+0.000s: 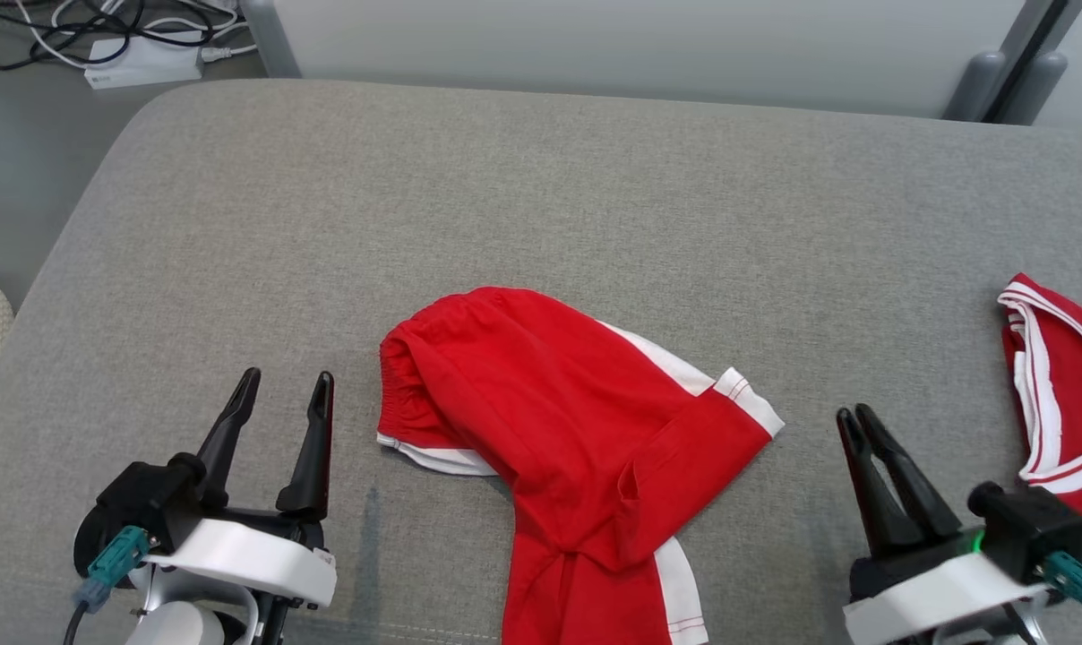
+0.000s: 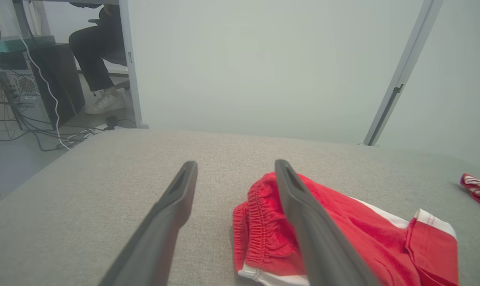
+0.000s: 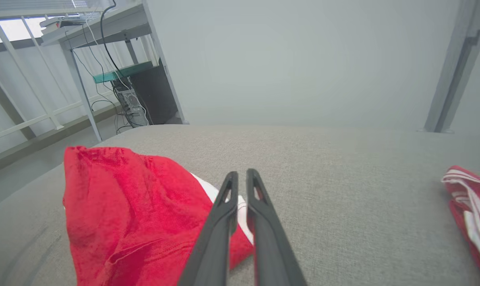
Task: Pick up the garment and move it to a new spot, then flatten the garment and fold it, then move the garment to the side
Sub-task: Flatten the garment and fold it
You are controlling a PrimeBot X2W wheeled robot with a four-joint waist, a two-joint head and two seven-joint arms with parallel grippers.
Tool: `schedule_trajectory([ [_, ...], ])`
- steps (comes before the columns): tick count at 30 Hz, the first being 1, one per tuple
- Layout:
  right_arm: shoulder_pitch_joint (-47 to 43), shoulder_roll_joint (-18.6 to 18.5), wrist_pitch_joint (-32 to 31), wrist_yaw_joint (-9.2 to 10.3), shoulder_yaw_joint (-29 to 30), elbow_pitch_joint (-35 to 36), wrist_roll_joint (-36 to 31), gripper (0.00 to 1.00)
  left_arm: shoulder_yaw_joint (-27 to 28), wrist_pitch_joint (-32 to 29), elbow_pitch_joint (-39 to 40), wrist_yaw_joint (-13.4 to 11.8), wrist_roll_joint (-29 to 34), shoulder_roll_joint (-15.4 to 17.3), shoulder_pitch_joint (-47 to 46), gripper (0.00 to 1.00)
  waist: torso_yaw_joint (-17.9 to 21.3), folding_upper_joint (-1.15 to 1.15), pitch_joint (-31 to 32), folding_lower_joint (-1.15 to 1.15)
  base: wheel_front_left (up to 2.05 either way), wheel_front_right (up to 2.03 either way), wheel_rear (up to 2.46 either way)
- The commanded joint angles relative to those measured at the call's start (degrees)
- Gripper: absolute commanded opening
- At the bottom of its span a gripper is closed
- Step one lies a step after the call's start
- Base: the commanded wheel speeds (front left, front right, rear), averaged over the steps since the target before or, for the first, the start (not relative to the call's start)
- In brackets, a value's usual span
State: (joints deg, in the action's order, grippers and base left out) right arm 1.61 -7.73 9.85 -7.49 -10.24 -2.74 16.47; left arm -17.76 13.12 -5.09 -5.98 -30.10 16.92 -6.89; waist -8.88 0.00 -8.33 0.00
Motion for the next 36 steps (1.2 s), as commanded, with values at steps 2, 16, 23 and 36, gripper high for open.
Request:
schedule_trajectory([
  [2, -1.42, 0.74, 2.4, 0.0, 1.76, 1.26, -1.28, 1.0, 2.53, -0.41, 2.0, -0.77, 0.28, 2.1, -0.29, 1.0, 1.35, 0.0, 0.82, 0.0, 0.0, 0.0, 0.0],
  [16, -8.51, 1.7, 5.01, 0.0, 4.73, 2.06, -6.16, 1.0, 3.26, -3.96, 4.55, -3.41, 0.69, 5.45, 4.57, 1.0, 4.55, 0.0, 3.34, 0.0, 0.0, 0.0, 0.0],
  [23, -12.05, 1.35, 5.09, 0.0, 4.57, 3.69, -7.6, 1.0, 3.87, -4.39, 6.2, -4.53, 0.11, 6.0, 7.27, 1.0, 4.28, 0.0, 5.46, 0.0, 0.0, 0.0, 0.0],
  [36, -12.88, 1.17, 4.6, 0.0, 4.25, 4.38, -7.18, 1.0, 3.42, -5.13, 7.73, -5.25, -0.21, 6.2, 8.11, 1.0, 3.05, 0.0, 6.6, 0.0, 0.0, 0.0, 0.0],
])
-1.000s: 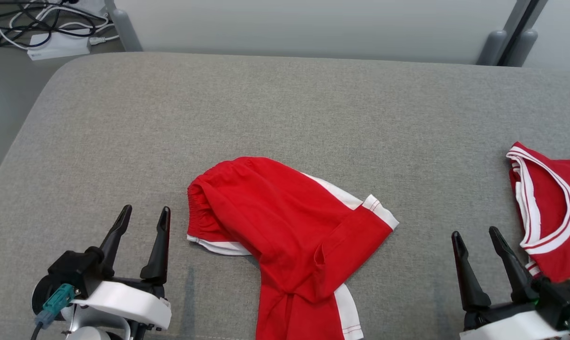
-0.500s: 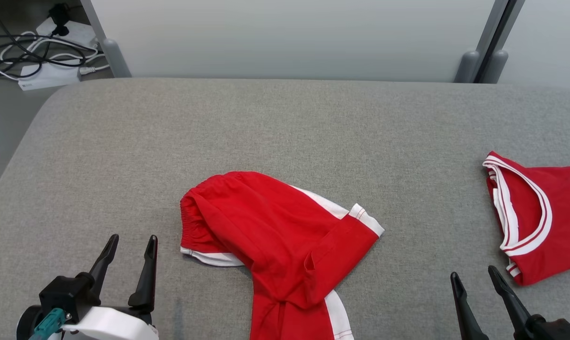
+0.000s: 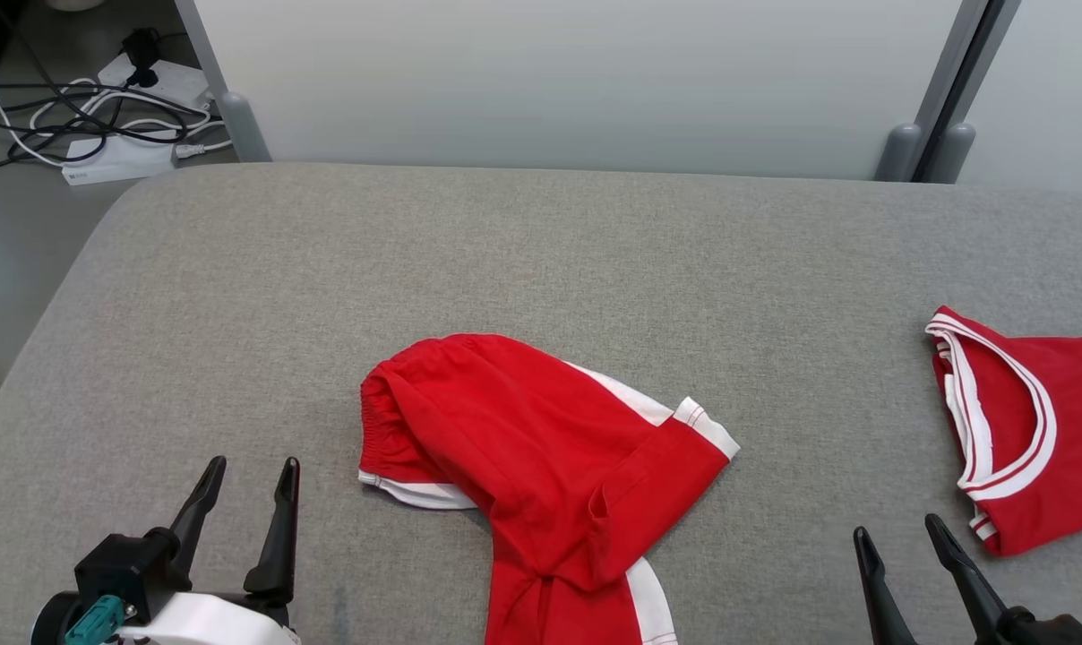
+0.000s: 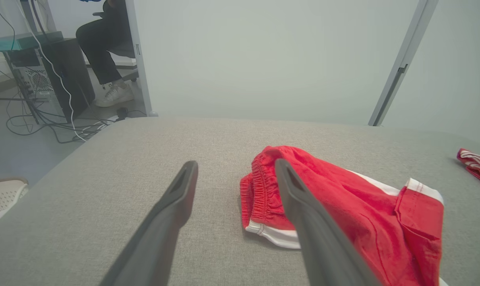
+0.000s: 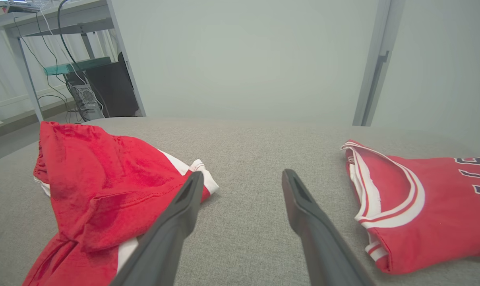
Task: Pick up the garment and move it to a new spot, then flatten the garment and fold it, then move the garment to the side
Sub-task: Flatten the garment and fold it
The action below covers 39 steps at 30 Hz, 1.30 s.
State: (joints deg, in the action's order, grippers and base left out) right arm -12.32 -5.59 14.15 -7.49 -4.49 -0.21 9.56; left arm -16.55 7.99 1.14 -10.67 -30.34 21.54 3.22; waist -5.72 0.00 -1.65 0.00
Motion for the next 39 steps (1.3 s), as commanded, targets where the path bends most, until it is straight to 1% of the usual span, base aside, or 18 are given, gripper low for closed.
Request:
schedule_trajectory([
  [1, 1.25, -1.09, 0.19, 0.0, -1.74, 1.96, -0.3, 1.0, 2.16, -0.03, 1.59, -0.56, 0.02, 1.59, -2.08, 1.0, -0.3, 0.0, -0.19, 0.0, 0.0, 0.0, 0.0],
  [4, 2.75, -2.15, -0.65, 0.0, -3.5, 2.7, -0.58, 1.0, 1.96, 0.01, 1.85, -0.52, 0.07, 1.53, -2.61, 1.0, -1.19, 0.0, -0.69, 0.0, 0.0, 0.0, 0.0],
  [7, 6.18, -4.62, -2.81, 0.0, -8.67, 3.76, -0.82, 1.0, 1.78, 0.36, 2.12, -0.47, 0.05, 1.21, -3.33, 1.0, -2.34, 0.0, -1.48, 0.0, 0.0, 0.0, 0.0],
  [10, 11.37, -8.17, -6.53, 0.0, -17.28, 4.55, -0.51, 1.0, 1.39, 0.94, 2.15, -0.33, 0.13, 0.64, -4.26, 1.0, -3.66, 0.0, -2.67, 0.0, 0.0, 0.0, 0.0],
  [14, 19.34, -13.19, -11.75, 0.0, -30.42, 4.1, 1.5, 1.0, 0.31, 1.95, 1.52, 0.29, 0.22, -0.68, -6.07, 1.0, -5.84, 0.0, -4.21, 0.0, 0.0, 0.0, 0.0],
  [18, 25.27, -16.8, -15.47, 0.0, -40.62, 2.67, 4.62, 1.0, -0.59, 3.0, 0.29, 0.91, 0.08, -2.17, -7.65, 1.0, -8.03, 0.0, -5.5, 0.0, 0.0, 0.0, 0.0],
  [19, 25.27, -16.8, -15.47, 0.0, -40.62, 2.67, 4.62, 1.0, -0.59, 3.0, 0.29, 0.91, 0.08, -2.17, -7.65, 1.0, -8.03, 0.0, -5.5, 0.0, 0.0, 0.0, 0.0],
  [23, 29.82, -18.99, -18.01, 0.0, -47.66, 0.91, 7.05, 1.0, -1.01, 4.02, -1.2, 1.63, -0.13, -3.3, -9.1, 1.0, -9.53, 0.0, -6.93, 0.0, 0.0, 0.0, 0.0],
  [28, 35.14, -20.4, -21.27, 0.0, -54.98, -3.02, 9.22, 1.0, -1.43, 5.08, -2.98, 2.54, -0.26, -4.56, -10.65, 1.0, -10.81, 0.0, -8.45, 0.0, 0.0, 0.0, 0.0],
  [35, 42.61, -19.62, -23.94, 0.0, -63.61, -9.73, 10.73, 1.0, -1.9, 6.11, -5.12, 3.87, -0.16, -6.29, -12.82, 1.0, -12.35, 0.0, -10.62, 0.0, 0.0, 0.0, 0.0],
  [39, 46.22, -18.42, -25.68, 0.0, -66.76, -13.76, 10.94, 1.0, -1.96, 6.51, -6.31, 4.7, -0.02, -7.24, -13.93, 1.0, -13.1, 0.0, -11.51, 0.0, 0.0, 0.0, 0.0],
])
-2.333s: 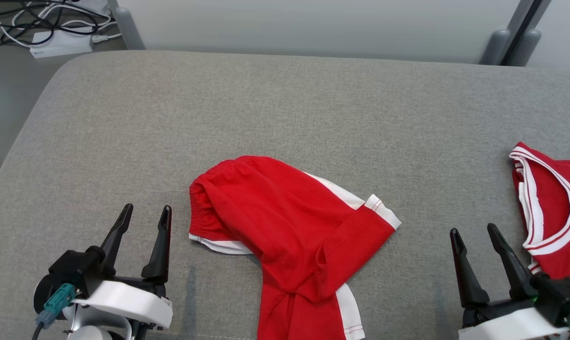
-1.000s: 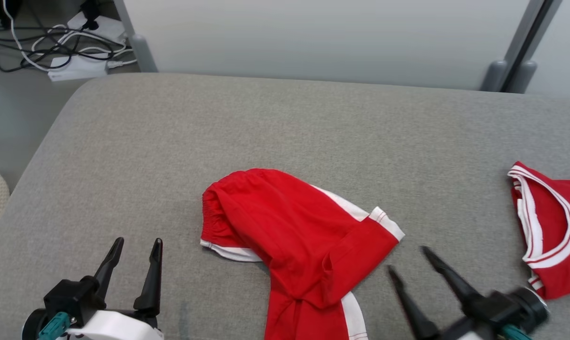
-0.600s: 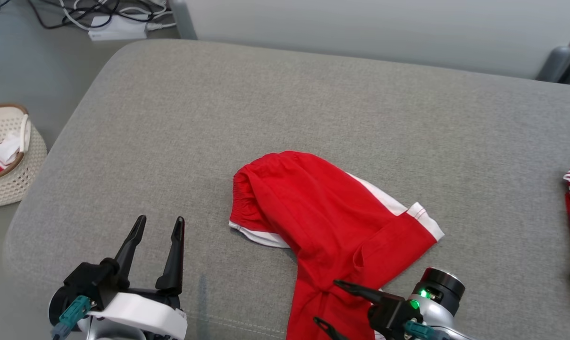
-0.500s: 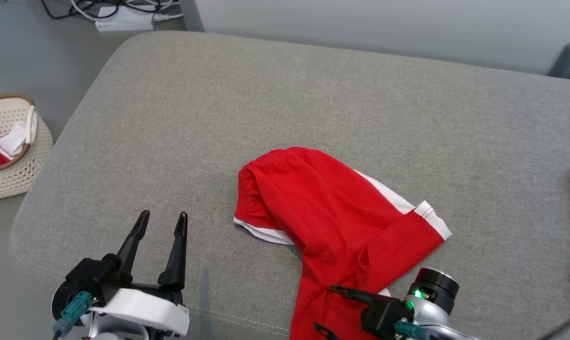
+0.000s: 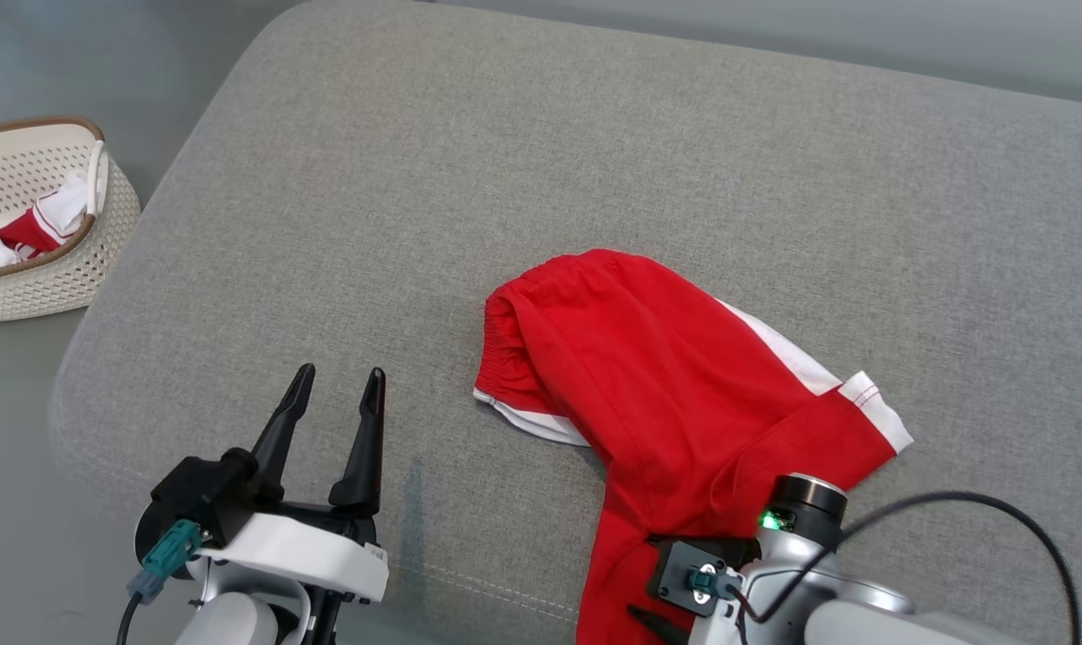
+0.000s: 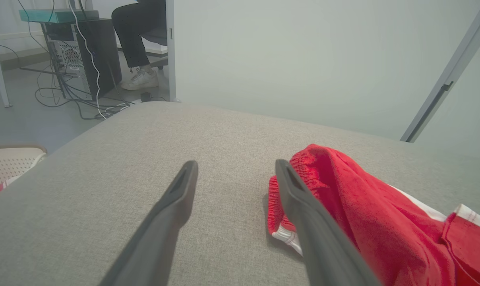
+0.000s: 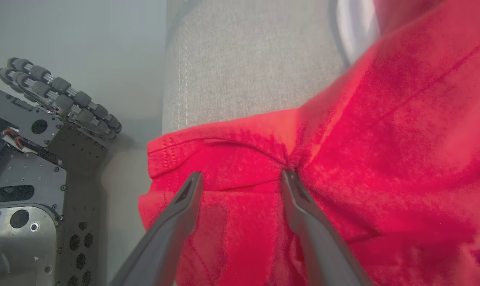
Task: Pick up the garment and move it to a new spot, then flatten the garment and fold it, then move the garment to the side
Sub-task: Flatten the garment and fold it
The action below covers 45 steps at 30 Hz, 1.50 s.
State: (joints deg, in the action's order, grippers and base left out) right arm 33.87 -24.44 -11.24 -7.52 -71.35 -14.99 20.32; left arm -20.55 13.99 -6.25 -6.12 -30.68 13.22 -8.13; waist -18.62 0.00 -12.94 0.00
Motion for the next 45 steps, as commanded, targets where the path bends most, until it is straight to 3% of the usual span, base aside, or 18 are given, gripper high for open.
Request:
schedule_trajectory([
  [1, 0.57, 0.75, -1.15, 0.03, -0.44, 0.0, 0.43, 1.0, 2.12, 0.58, 0.8, 0.34, 0.34, 0.87, -2.79, 1.0, -0.29, 0.0, -0.38, 0.0, 0.0, 0.0, 0.0],
  [4, 2.03, 1.87, -3.12, 0.03, -1.57, -1.98, 0.15, 1.0, 2.38, 0.76, 0.01, 0.9, 0.45, 0.31, -3.23, 1.0, -0.52, 0.0, -0.66, 0.0, 0.0, 0.0, 0.0],
  [5, 2.3, 2.23, -3.82, 0.03, -1.77, -2.28, -0.11, 0.95, 2.48, 0.8, -0.23, 1.06, 0.53, 0.17, -3.32, 1.0, -0.56, 0.0, -0.71, 0.0, 0.0, 0.0, 0.0],
  [6, 2.38, 2.63, -4.36, 0.03, -1.88, -2.41, -0.11, 0.48, 2.62, 0.84, -0.43, 1.22, 0.57, 0.03, -3.39, 1.0, -0.55, 0.0, -0.77, 0.0, 0.0, 0.0, 0.0],
  [7, 1.92, 2.95, -5.66, 0.03, -1.93, -2.33, -1.12, 0.27, 2.73, 0.87, -0.63, 1.4, 0.66, -0.1, -3.47, 1.0, -0.63, 0.0, -0.81, 0.0, 0.0, 0.0, 0.0],
  [8, 1.33, 3.17, -6.51, 0.03, -1.95, -1.95, -2.15, 0.0, 2.83, 0.89, -0.81, 1.57, 0.74, -0.24, -3.57, 1.0, -0.71, 0.0, -0.88, 0.0, 0.0, 0.0, 0.0],
  [11, -0.27, 2.89, -8.57, 0.03, -1.98, -0.79, -3.06, 0.0, 3.58, 0.96, -1.35, 2.1, 1.1, -0.53, -3.81, 1.0, -0.52, 0.0, -0.87, 0.0, 0.0, 0.0, 0.0],
  [15, 0.58, 1.68, -3.95, 0.03, -0.92, 0.06, 1.79, 0.0, 4.62, 0.98, -1.26, 2.31, 1.67, -0.73, -3.46, 1.0, 0.15, 0.0, -0.49, 0.0, 0.0, 0.0, 0.0],
  [19, -2.38, 0.7, 2.37, 0.03, 7.55, 1.46, 7.48, 0.0, 5.53, 0.99, -1.02, 2.52, 2.28, -0.88, -2.54, 1.0, 1.24, 0.0, 0.22, 0.0, 0.0, 0.0, 0.0],
  [24, -6.53, -0.24, 7.98, 0.03, 17.55, 3.53, 9.85, 0.0, 6.06, 1.0, -0.82, 2.79, 2.8, -0.98, -2.0, 1.0, 2.83, 0.0, 0.34, 0.0, 0.0, 0.0, 0.0],
  [32, -17.25, 4.2, 17.14, 0.03, 39.32, 5.24, 23.35, 0.0, 6.34, 1.0, -0.65, 3.2, 3.56, -0.27, -2.18, 1.0, 6.31, 0.0, 0.16, 0.0, 0.0, 0.0, 0.0],
  [37, -18.44, 5.85, 20.98, 0.03, 46.24, 3.8, 32.57, 0.0, 6.26, 0.55, -0.3, 3.15, 3.77, 0.48, -2.78, 1.0, 8.44, 0.0, -0.57, 0.0, 0.0, 0.0, 0.0],
  [41, -15.24, 6.39, 21.9, 0.03, 47.4, 0.14, 37.81, 0.0, 6.21, -0.02, 0.26, 3.14, 3.95, 1.2, -3.49, 1.0, 9.76, 0.0, -1.7, 0.0, 0.0, 0.0, 0.0],
  [42, -14.26, 6.62, 21.42, 0.03, 47.15, -1.25, 39.25, 0.05, 6.2, -0.13, 0.36, 3.17, 3.97, 1.35, -3.67, 1.0, 10.01, 0.0, -1.9, 0.0, 0.0, 0.0, 0.0],
  [43, -13.02, 6.51, 21.61, 0.03, 46.89, -2.54, 39.76, 0.42, 6.19, -0.24, 0.47, 3.16, 4.0, 1.51, -3.81, 1.0, 10.23, 0.0, -2.1, 0.0, 0.0, 0.0, 0.0],
  [44, -12.01, 6.62, 21.72, 0.03, 46.63, -3.74, 40.69, 1.0, 6.14, -0.36, 0.57, 3.18, 4.0, 1.6, -3.98, 1.0, 10.29, 0.0, -2.31, 0.0, 0.0, 0.0, 0.0],
  [45, -11.1, 6.61, 21.71, 0.03, 46.21, -4.78, 41.47, 1.0, 6.06, -0.46, 0.62, 3.21, 4.06, 1.72, -4.14, 1.0, 10.34, 0.0, -2.44, 0.0, 0.0, 0.0, 0.0],
])
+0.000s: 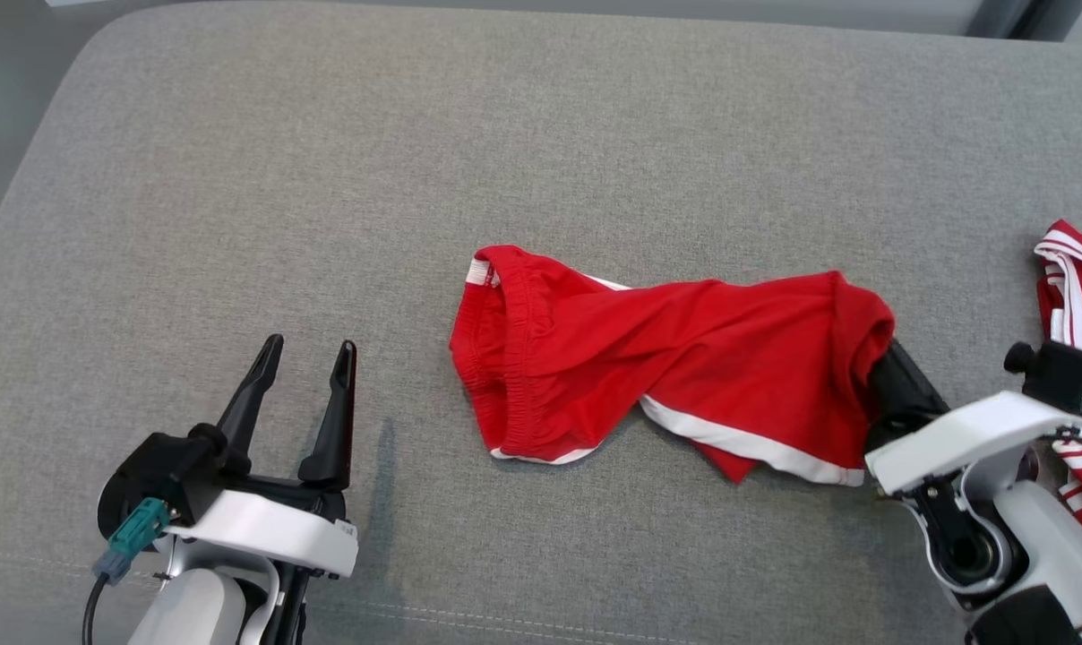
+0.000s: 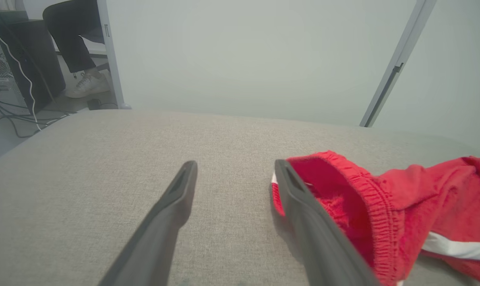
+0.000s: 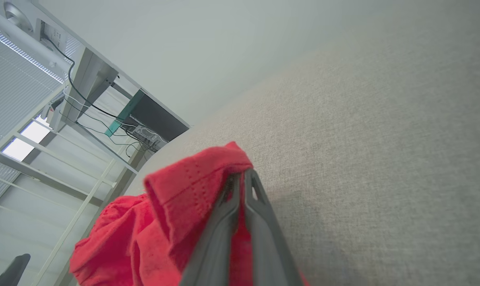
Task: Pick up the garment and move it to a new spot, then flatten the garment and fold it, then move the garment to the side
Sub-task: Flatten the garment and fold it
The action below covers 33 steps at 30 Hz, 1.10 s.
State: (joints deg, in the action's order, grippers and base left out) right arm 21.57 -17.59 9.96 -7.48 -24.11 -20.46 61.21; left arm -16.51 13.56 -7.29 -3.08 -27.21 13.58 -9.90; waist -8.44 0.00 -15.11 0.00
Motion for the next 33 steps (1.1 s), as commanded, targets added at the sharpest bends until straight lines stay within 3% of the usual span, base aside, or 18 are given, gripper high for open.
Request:
schedule_trajectory([
  [1, 2.12, -0.46, 1.08, -0.01, -1.26, -0.22, 0.9, 1.0, 2.01, -0.09, 1.71, 0.15, 0.61, 1.46, -2.5, 1.0, 0.25, 0.0, -0.39, 0.0, 0.0, 0.0, 0.0],
  [7, 3.62, -3.7, 4.39, -0.01, -1.2, -1.52, 0.21, 1.0, 1.84, -0.48, 1.92, -0.2, 0.79, 2.04, -2.38, 1.0, 0.69, 0.0, -0.18, 0.0, 0.0, 0.0, 0.0],
  [12, -0.76, -4.58, 5.0, -0.01, 8.21, 5.29, -9.58, 1.0, 2.28, -0.83, 2.75, -1.41, 1.16, 2.99, -0.73, 1.0, 2.14, 0.0, 1.87, 0.0, 0.0, 0.0, 0.0],
  [17, -9.87, -0.93, 5.02, -0.01, 16.94, 15.57, -24.37, 1.0, 2.42, -1.75, 4.47, -2.7, 1.38, 3.85, 2.09, 1.0, 3.72, 0.0, 5.05, 0.0, 0.0, 0.0, 0.0],
  [21, -17.55, 1.95, 5.03, -0.01, 19.08, 21.17, -35.18, 1.0, 2.06, -2.54, 5.97, -3.59, 1.58, 4.23, 4.64, 1.0, 4.56, 0.0, 7.46, 0.0, 0.0, 0.0, 0.0],
  [28, -27.16, 6.29, 5.03, -0.01, 20.48, 25.05, -44.19, 1.0, 1.66, -3.77, 7.63, -4.67, 1.11, 4.41, 8.42, 1.0, 5.39, 0.0, 10.57, 0.0, 0.0, 0.0, 0.0],
  [33, -32.35, 8.46, 5.03, -0.01, 20.82, 25.09, -47.14, 1.0, 1.74, -4.43, 8.59, -5.71, 1.19, 4.95, 10.67, 1.0, 5.62, 0.0, 12.23, 0.0, 0.0, 0.0, 0.0],
])
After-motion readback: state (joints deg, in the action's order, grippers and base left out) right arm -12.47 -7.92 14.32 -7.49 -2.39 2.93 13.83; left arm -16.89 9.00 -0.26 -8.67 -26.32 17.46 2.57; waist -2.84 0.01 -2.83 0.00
